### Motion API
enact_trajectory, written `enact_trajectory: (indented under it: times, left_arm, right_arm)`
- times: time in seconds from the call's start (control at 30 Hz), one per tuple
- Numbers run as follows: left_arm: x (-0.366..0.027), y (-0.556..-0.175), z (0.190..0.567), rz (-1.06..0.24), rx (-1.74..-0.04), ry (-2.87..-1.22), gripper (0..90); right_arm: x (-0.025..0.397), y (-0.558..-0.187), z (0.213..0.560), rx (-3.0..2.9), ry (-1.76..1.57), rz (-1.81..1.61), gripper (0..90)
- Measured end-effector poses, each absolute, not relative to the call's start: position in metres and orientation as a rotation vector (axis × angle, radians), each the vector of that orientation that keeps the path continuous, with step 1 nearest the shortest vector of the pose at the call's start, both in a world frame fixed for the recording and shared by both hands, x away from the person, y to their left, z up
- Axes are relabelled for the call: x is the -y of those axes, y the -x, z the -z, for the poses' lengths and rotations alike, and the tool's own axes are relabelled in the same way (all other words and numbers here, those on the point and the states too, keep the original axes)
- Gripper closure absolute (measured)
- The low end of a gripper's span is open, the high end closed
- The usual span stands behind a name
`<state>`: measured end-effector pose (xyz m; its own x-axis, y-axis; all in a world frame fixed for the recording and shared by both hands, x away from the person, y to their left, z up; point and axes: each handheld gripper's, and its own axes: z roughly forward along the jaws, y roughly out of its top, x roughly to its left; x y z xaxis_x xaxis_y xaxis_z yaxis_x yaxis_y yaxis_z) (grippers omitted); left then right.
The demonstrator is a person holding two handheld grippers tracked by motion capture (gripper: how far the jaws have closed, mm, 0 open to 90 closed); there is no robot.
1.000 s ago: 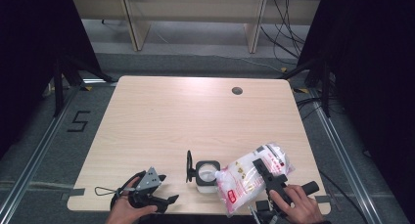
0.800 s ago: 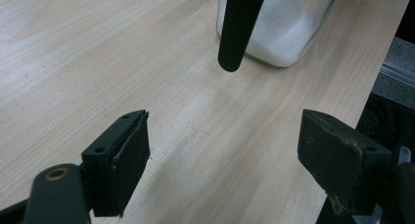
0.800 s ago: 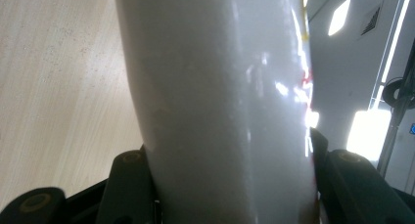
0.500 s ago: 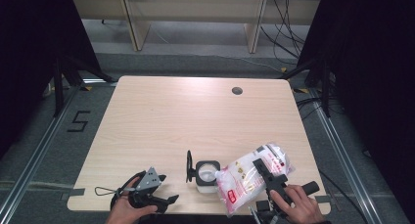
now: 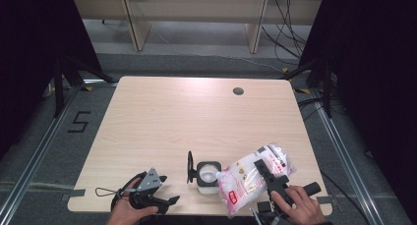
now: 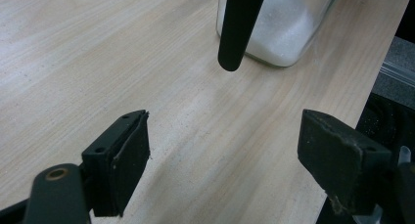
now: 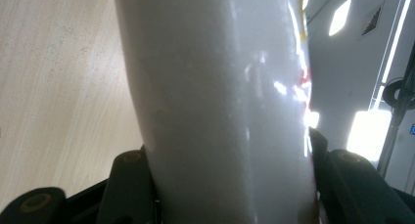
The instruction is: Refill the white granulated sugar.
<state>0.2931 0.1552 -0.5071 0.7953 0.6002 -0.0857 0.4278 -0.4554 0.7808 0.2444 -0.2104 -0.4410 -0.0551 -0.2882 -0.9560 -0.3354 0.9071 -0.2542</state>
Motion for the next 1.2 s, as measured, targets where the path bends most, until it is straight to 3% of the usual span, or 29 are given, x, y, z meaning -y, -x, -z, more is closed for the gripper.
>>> enact_trajectory:
  times: [1.2]
  left_arm:
    - [-0.1551,-0.2930,0.5072,-0.254,-0.761,-2.119,19.1]
  right_arm:
    - [0.2080,-0.2441,0.4412,-1.622,0.512,-0.052,50.9]
